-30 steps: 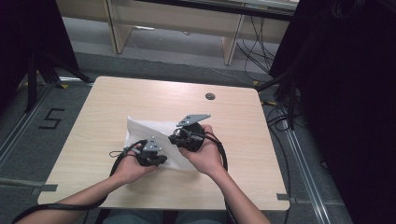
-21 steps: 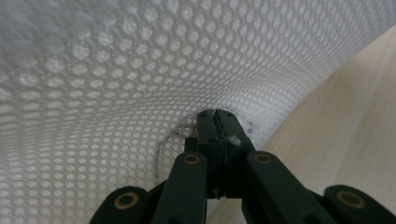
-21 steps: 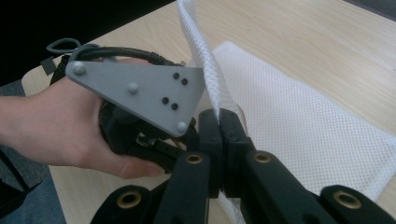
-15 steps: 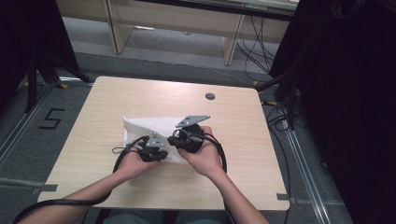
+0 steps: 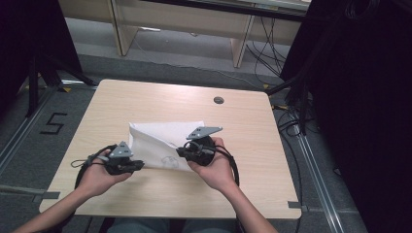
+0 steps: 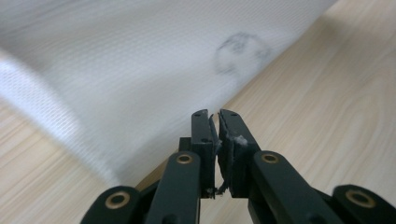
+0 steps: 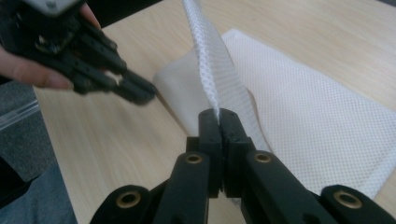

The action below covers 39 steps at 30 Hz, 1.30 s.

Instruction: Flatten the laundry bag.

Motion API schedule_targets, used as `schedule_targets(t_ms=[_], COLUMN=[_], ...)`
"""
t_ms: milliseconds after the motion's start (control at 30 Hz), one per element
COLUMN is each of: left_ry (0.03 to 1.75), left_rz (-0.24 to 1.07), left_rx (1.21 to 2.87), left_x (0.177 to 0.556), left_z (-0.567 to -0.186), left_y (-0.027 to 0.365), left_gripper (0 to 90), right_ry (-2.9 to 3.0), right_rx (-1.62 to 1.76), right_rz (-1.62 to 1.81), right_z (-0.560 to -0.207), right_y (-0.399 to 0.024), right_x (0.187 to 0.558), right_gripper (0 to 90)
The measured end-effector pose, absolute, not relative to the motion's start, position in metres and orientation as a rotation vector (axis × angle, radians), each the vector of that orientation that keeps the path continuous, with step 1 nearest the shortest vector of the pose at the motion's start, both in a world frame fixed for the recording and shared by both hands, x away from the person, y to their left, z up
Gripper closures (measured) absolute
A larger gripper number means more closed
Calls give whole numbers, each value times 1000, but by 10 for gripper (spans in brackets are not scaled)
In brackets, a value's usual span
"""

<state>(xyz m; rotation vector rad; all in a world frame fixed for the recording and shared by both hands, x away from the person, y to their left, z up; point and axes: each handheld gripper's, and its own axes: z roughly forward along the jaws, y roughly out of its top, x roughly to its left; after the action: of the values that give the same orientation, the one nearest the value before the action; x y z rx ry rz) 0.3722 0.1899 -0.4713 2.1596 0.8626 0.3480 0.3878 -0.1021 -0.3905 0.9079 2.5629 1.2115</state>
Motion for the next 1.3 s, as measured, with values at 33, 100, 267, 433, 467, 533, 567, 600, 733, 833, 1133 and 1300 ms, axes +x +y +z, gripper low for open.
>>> schedule_targets(t_ms=[33,100,267,433,467,533,567,600,733,833,1133,1300], left_ry=[874,893,939,963,980,991,1003,1003,1035,1050,1074,1078], left_rz=[356,365,378,430,412,418,423,423,431,451,455,455], left_rx=[2157,2158,2118,2084,2080,2089,2091,2091,2071,2077,2073,2076], left_x=[371,368,368,374,375,377,379,379,383,385,390,391], left_z=[-472,-473,-469,-463,-464,-467,-469,-469,-470,-470,-473,-475], left_y=[196,205,215,222,223,226,229,229,234,239,243,244], left_gripper=[841,843,840,832,830,825,821,819,815,814,809,807], right_ry=[2533,2567,2558,2594,2571,2604,2595,2617,2622,2634,2718,2736], right_rx=[902,909,916,869,888,884,870,867,883,865,848,819], right_rz=[1223,1186,1188,1183,1211,1166,1191,1171,1190,1183,1132,1123], right_z=[-394,-394,-402,-408,-410,-408,-410,-409,-415,-416,-418,-420], right_y=[-101,-102,-101,-105,-103,-107,-106,-108,-107,-108,-112,-113], right_x=[387,384,379,372,370,368,367,366,359,358,347,344], right_gripper=[900,900,900,900,900,900,900,900,900,900,900,900])
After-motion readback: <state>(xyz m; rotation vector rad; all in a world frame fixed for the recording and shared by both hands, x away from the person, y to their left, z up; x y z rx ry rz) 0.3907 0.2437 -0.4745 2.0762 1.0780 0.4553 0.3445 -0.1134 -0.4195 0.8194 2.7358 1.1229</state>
